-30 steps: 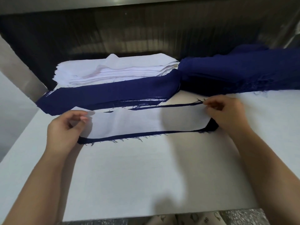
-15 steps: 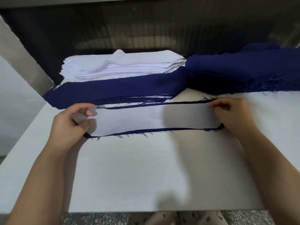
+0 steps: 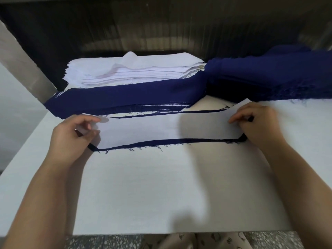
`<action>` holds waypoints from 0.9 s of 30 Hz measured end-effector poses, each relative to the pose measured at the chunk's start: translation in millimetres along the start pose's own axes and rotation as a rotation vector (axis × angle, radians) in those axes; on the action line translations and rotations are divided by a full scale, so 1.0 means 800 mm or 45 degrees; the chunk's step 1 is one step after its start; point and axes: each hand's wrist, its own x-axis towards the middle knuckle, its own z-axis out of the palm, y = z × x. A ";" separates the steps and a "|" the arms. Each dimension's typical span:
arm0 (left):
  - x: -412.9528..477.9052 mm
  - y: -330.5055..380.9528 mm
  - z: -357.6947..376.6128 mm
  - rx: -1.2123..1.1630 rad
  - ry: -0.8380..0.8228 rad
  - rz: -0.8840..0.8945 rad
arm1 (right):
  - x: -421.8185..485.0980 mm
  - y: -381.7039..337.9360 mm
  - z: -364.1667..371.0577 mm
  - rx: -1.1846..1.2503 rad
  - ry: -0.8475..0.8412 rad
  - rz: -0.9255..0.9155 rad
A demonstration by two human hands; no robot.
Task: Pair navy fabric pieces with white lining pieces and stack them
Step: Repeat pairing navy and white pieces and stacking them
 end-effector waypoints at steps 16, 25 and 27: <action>-0.002 0.003 -0.001 0.032 -0.049 0.028 | 0.001 0.008 0.004 -0.139 -0.018 0.013; -0.002 0.004 -0.002 0.015 -0.060 0.054 | 0.000 0.003 0.002 -0.201 -0.046 0.010; -0.003 0.002 -0.002 -0.015 -0.056 0.040 | 0.000 0.002 0.002 -0.178 -0.036 0.021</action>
